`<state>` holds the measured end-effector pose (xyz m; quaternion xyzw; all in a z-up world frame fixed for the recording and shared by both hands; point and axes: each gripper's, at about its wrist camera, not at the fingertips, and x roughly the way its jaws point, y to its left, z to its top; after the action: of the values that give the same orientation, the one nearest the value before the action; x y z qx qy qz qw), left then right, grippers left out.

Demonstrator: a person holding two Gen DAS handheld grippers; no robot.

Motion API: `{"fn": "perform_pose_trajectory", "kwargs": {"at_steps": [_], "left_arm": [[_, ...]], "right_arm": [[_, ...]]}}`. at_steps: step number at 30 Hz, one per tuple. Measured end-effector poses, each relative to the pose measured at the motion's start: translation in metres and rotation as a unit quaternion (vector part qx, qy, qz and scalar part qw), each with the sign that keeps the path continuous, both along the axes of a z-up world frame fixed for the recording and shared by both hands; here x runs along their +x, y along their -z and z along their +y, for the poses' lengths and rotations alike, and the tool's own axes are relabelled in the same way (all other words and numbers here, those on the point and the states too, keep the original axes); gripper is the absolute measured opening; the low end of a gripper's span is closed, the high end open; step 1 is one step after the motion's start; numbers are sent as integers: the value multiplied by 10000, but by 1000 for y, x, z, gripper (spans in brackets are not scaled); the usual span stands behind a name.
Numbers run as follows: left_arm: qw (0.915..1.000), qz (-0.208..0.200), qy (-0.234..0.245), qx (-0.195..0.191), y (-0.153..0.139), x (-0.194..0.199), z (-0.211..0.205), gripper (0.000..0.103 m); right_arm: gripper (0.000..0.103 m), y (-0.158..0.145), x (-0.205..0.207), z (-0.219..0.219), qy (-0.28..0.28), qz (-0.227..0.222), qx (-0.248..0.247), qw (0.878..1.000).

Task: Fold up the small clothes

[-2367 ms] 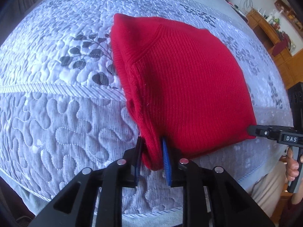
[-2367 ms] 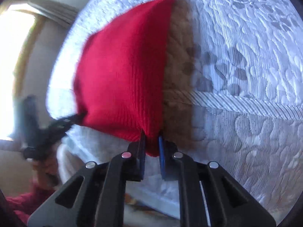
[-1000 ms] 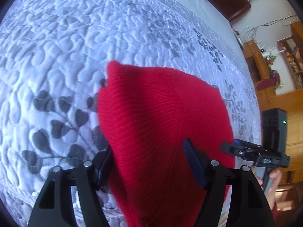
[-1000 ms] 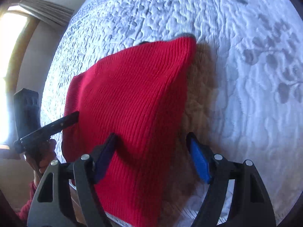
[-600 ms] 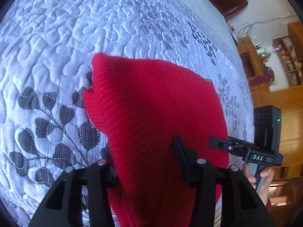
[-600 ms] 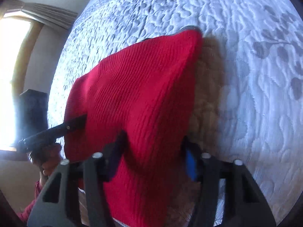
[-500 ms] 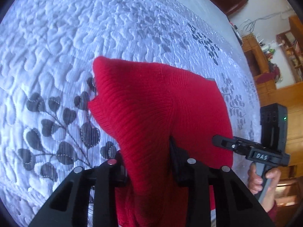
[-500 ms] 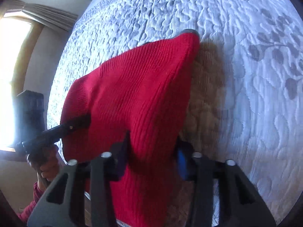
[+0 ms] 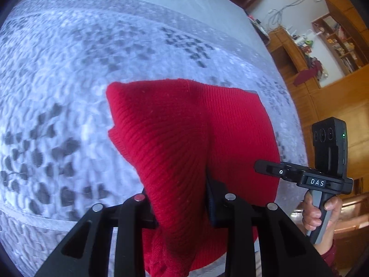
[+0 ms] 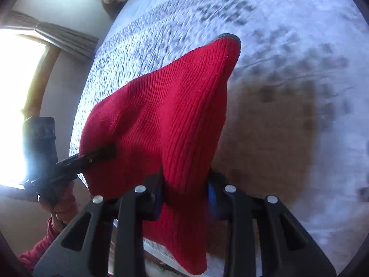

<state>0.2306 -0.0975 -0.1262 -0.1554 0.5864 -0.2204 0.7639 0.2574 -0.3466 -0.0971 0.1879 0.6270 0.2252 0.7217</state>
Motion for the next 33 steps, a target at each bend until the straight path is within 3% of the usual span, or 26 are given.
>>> {"fn": "perform_pose_trajectory", "kwargs": {"at_steps": [5, 7, 11, 14, 17, 22, 27, 33], "left_arm": [[9998, 4, 109, -137, -9, 21, -70, 30], [9999, -61, 156, 2, -2, 35, -99, 30], [9986, -53, 143, 508, 35, 63, -147, 30], [9945, 16, 81, 1040, 67, 74, -164, 32], [9940, -40, 19, 1096, 74, 72, -165, 35], [9916, -174, 189, 1267, 64, 56, -155, 46], [9935, -34, 230, 1111, 58, 10, -138, 48], [9946, 59, 168, 1026, 68, -46, -134, 53]], "right_arm": [[28, -18, 21, -68, 251, -57, -326, 9991], [29, -12, 36, -89, 361, -41, -443, 9984], [30, 30, 64, -123, 638, 217, -593, 9960], [37, 69, 66, -135, 765, 402, -724, 9936], [50, 80, 58, -146, 924, 291, -434, 9944], [67, 62, 27, -159, 887, -6, -371, 9954], [71, 46, -25, -158, 734, -12, -135, 9972], [72, 49, -84, -150, 620, 76, -117, 9980]]}}
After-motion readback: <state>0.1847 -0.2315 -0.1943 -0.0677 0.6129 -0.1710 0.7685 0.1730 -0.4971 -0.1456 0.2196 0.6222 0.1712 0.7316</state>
